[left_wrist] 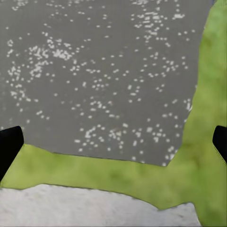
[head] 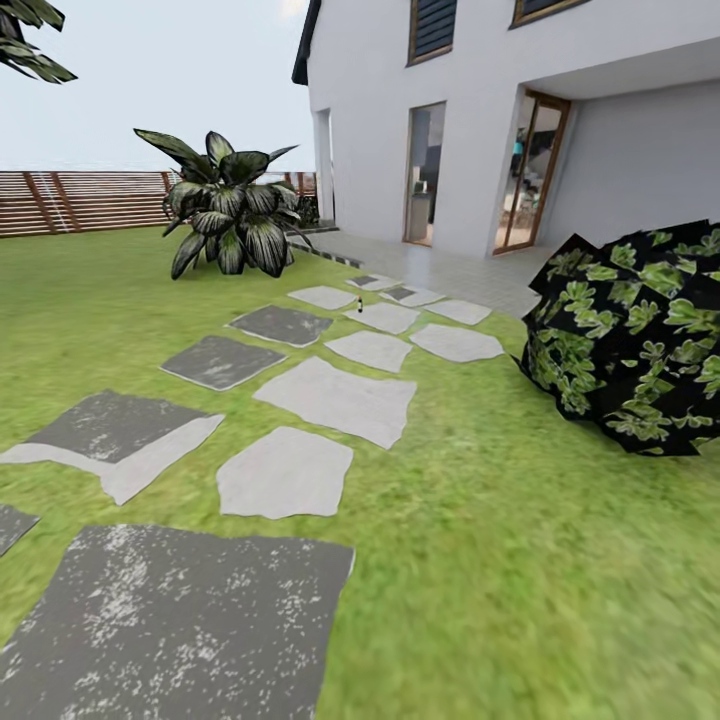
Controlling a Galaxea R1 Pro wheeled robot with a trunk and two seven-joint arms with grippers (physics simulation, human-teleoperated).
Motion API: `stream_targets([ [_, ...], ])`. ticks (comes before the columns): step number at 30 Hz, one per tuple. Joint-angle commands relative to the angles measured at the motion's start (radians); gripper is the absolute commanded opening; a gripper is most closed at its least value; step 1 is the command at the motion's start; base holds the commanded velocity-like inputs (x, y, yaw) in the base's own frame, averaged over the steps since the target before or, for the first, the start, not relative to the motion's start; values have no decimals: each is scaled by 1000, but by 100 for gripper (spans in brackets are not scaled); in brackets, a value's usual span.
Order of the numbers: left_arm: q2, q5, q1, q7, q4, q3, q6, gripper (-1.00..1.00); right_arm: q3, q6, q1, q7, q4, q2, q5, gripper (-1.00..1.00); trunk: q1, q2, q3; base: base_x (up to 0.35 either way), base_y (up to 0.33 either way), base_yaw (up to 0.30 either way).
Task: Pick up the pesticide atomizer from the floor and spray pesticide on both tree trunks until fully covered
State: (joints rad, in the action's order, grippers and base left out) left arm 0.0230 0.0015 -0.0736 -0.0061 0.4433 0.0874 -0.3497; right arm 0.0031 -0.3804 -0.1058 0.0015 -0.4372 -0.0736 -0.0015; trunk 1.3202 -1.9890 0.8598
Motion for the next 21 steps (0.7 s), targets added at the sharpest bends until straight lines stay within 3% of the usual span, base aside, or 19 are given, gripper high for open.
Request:
stream_targets([
  [1, 0, 0, 0, 0, 0, 0, 0, 100, 0, 0, 0, 0, 0, 0, 0, 100, 0, 0, 0, 340, 79, 0],
  [21, 0, 0, 0, 0, 0, 0, 0, 100, 1, -1, 0, -5, 2, 0, 5, 100, 0, 0, 0, 340, 79, 0],
])
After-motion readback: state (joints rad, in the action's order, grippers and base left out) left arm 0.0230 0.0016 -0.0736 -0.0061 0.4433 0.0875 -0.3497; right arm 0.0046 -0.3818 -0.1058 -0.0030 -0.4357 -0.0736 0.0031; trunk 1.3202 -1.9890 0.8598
